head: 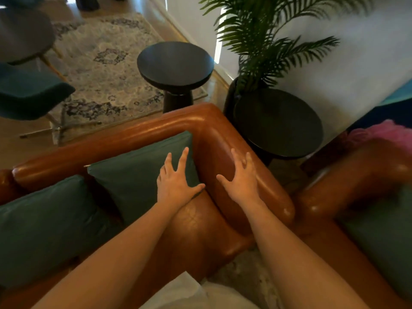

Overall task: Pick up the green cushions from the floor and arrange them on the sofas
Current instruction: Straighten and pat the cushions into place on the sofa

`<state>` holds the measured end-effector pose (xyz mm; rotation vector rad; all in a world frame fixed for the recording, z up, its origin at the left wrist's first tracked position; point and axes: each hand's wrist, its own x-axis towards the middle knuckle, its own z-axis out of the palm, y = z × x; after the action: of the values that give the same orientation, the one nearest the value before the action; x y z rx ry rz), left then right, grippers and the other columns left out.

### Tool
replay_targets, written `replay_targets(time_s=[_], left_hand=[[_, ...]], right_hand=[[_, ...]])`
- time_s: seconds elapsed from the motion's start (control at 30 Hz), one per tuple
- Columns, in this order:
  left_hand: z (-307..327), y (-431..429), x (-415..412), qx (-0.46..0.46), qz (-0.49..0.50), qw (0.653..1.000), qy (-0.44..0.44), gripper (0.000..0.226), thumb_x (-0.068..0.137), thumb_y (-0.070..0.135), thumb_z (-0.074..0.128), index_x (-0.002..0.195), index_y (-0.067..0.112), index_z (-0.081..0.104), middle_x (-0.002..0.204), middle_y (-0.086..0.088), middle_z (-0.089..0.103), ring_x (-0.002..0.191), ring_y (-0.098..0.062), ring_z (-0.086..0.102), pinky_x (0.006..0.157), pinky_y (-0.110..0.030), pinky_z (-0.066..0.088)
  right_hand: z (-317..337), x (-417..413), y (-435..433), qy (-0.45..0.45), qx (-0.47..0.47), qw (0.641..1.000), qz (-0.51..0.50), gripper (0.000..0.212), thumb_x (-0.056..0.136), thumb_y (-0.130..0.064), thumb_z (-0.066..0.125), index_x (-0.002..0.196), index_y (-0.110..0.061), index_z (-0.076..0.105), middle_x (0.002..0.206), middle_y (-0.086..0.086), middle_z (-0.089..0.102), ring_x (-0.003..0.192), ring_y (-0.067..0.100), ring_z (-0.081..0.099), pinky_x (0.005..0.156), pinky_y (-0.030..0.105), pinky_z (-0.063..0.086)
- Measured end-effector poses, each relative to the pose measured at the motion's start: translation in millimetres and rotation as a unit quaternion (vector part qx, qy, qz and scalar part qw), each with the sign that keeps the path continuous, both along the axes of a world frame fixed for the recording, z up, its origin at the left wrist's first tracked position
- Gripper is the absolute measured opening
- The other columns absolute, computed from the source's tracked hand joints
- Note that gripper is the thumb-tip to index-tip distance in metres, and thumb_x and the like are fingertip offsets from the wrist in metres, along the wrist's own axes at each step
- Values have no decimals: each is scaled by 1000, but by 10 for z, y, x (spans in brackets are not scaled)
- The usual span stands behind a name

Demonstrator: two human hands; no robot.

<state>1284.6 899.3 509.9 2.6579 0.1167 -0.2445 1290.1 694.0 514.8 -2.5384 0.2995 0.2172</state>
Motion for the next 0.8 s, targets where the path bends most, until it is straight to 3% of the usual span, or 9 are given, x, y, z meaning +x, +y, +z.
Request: replay_targets(time_s=[0.43,0.8], left_hand=[[414,-1751,-1130,2,-173,984,-39,121,81,72,75,159,55,-16,175,-7,-6,160,-38,8,127,-62,18],[600,-3545,-2225,12,-328,943,-51,123,78,77,73,158,57,-17,174,-5,-9,159,-40,7,127,-62,16]], right_hand=[[443,-1762,-1742,-28,-48,992,-114,98,99,-55,72,171,-50,6,182,5,-3,167,37,2,131,58,23],[728,-3478,-3308,-29,-62,965,-252,96,100,-52,72,172,-50,7,182,5,-4,167,36,2,130,57,23]])
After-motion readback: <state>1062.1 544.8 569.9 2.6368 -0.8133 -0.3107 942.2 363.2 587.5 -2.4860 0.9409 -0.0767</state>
